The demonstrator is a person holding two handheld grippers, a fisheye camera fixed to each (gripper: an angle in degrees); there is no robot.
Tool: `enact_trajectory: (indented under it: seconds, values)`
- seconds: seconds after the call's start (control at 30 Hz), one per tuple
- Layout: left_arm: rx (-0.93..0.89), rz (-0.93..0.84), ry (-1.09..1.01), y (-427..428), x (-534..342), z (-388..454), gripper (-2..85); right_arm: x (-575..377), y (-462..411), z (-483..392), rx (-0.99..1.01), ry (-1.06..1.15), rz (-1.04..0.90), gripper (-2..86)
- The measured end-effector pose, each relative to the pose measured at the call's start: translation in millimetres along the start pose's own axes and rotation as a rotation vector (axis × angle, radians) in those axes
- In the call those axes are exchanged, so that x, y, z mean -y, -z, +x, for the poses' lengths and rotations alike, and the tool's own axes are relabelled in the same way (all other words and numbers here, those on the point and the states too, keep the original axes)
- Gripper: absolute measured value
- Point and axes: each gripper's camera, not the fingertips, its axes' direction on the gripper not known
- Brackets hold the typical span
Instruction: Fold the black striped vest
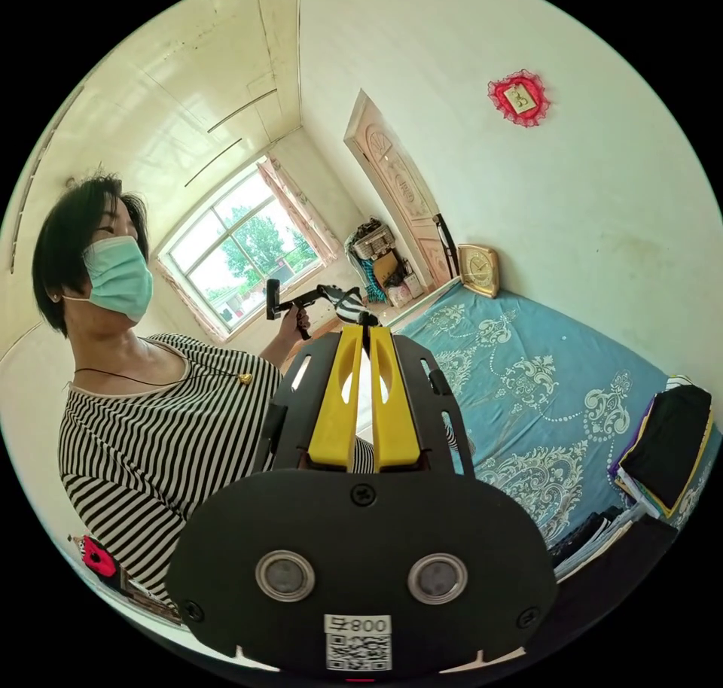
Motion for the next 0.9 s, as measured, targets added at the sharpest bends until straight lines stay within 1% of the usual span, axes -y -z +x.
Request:
enact_trajectory:
  seconds: [0.27, 0.5, 0.7, 0.9]
  values:
    - [0.104, 0.040, 0.050, 61, 2, -34, 0.5, 2, -37, 23, 0.075, 0.066, -0.098, 1.6]
    - [0.166, 0.037, 0.072, 72, 27, -60, 0.5, 14, -61, 59, 0.103, 0.093, -0.163, 1.6]
    - [0.199, -0.026, 0.073, 39, 75, -91, 0.5, 30, -79, 110, 0.067, 0.058, -0.211, 1.5]
    - [0.153, -0.168, 0.078, -53, 147, -158, 0.5, 52, -110, 182, -0.042, -0.071, -0.261, 1.5]
